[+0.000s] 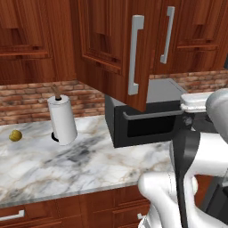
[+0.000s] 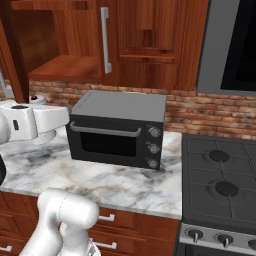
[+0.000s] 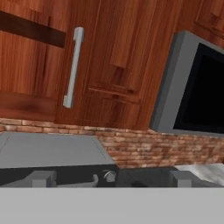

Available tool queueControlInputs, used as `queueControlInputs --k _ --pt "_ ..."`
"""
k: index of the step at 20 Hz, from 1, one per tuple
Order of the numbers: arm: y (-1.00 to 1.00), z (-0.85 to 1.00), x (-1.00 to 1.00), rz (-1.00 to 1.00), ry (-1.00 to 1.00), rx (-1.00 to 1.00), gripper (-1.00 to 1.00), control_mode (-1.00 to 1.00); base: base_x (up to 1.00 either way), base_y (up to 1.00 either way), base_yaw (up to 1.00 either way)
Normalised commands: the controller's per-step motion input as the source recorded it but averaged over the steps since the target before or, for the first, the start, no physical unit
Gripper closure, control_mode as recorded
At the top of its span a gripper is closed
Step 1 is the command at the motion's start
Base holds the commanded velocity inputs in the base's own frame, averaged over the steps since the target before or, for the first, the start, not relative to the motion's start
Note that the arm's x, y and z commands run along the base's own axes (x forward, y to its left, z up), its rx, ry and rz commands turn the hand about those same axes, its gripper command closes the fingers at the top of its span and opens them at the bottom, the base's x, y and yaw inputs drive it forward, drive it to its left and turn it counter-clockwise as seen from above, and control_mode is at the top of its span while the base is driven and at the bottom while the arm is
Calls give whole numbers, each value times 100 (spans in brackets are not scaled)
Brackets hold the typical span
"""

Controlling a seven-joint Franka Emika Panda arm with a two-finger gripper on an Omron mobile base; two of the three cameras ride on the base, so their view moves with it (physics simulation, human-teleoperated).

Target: Close all open cabinet doors.

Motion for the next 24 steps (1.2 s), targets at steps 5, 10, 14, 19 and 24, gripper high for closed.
queueControlInputs --k 5,10,14,19,24 --pt "52 0 -33 0 0 0 -100 -100 0 0 0" --pt "54 -1 -23 0 0 0 -100 -100 0 0 0" --pt "53 -16 -14 0 -5 0 -100 -100 0 0 0" --pt "55 -19 -9 0 -10 0 -100 -100 0 0 0" --pt "50 -13 -7 0 -7 0 -100 -100 0 0 0"
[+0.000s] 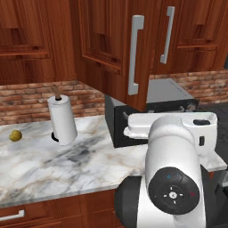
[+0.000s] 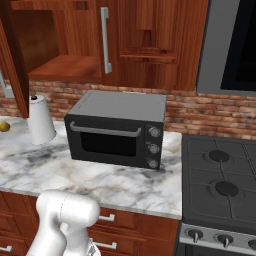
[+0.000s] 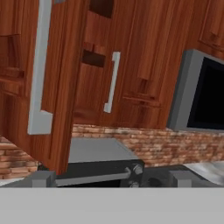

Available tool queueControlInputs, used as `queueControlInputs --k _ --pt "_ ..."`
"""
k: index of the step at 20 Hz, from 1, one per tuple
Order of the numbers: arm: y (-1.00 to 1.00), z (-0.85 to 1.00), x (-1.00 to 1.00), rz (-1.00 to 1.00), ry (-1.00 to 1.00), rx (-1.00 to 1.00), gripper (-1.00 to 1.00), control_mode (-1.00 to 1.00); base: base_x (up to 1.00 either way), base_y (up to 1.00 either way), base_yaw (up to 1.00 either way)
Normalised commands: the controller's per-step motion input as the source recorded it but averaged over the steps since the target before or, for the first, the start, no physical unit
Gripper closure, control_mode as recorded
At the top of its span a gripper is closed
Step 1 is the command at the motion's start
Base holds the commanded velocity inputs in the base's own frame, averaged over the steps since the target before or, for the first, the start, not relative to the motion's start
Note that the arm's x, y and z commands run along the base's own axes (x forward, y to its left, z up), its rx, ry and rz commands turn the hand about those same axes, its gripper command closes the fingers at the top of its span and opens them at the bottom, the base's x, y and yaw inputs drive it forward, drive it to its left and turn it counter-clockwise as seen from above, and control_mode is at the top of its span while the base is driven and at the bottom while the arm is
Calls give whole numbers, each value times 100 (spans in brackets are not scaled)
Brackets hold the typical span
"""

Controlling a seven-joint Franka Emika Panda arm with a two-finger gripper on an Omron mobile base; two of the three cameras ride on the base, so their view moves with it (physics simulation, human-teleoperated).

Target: Close all open cabinet doors.

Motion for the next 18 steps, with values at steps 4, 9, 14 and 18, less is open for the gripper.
queueControlInputs --k 4,9,14,18 --pt "41 -10 0 0 -4 0 -100 -100 0 0 0" --pt "34 -13 7 0 -7 0 -100 -100 0 0 0" --pt "24 -13 20 0 -5 0 -100 -100 0 0 0" --pt "21 -13 34 0 -3 0 -100 -100 0 0 0"
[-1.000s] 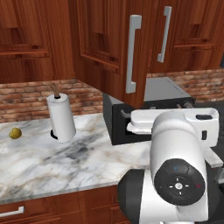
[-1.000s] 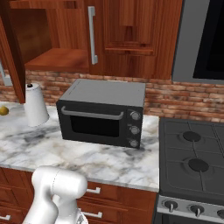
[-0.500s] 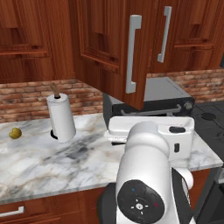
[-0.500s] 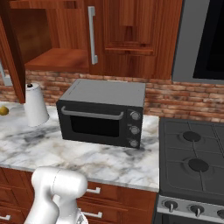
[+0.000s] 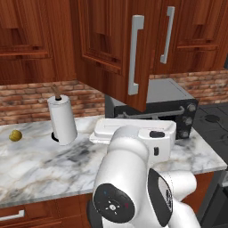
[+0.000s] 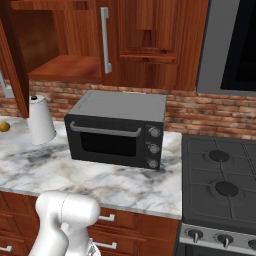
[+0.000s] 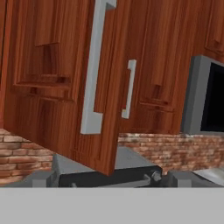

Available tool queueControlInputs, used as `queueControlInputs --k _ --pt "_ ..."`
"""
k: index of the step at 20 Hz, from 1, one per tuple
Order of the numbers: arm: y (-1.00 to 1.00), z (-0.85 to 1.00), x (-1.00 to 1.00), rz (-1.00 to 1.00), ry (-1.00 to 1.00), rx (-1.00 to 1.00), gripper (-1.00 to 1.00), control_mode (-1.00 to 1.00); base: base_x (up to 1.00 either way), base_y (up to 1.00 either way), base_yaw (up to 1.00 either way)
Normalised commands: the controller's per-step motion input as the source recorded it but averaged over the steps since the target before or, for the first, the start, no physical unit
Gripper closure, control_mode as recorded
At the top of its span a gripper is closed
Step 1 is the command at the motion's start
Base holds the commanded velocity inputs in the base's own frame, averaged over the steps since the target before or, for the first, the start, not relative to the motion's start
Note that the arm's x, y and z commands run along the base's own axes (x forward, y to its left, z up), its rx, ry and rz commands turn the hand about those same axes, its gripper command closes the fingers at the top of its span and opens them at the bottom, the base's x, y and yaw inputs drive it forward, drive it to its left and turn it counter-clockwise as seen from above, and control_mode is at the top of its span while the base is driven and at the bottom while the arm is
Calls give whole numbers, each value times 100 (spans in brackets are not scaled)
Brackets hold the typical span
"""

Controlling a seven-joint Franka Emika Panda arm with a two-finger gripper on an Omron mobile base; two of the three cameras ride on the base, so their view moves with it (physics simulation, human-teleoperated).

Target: Close all open cabinet doors.

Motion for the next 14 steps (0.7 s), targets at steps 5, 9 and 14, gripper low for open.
queueControlInputs --k 5,9,14 --pt "24 -19 28 0 -1 0 -100 -100 0 0 0" --pt "35 -21 24 0 0 0 -100 -100 0 0 0" --pt "35 -8 18 0 0 0 -100 -100 0 0 0"
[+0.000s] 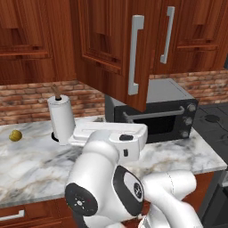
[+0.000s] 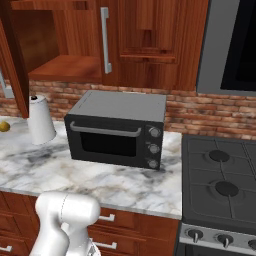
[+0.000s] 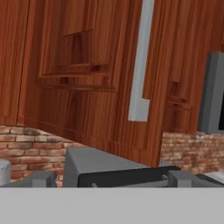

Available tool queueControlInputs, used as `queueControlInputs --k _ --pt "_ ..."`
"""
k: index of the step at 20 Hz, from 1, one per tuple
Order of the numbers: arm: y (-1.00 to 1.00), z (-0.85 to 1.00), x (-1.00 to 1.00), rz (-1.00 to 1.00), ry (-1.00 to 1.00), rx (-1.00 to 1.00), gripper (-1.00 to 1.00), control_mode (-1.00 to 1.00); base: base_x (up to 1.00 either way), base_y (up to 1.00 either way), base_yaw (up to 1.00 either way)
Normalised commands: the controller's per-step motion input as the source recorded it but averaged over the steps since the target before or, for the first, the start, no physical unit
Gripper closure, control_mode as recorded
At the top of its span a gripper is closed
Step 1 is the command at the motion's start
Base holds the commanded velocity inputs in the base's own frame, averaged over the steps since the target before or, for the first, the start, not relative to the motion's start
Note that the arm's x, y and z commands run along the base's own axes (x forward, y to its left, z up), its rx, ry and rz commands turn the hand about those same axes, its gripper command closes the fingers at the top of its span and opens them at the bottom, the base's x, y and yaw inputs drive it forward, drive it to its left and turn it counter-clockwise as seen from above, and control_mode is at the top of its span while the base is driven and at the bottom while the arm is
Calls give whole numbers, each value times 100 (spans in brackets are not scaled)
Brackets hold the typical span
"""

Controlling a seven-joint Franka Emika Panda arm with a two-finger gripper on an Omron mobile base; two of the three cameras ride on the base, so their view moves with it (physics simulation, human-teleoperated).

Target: Close all open cabinet doors.

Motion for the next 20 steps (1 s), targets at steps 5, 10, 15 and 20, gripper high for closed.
queueControlInputs --k 5,10,15,20 --pt "23 0 22 0 -2 0 -100 -100 0 0 0" --pt "13 -2 30 0 -2 0 -100 -100 0 0 0" --pt "-6 -3 44 0 0 0 -100 -100 0 0 0" --pt "-27 0 38 0 -1 0 -100 -100 0 0 0"
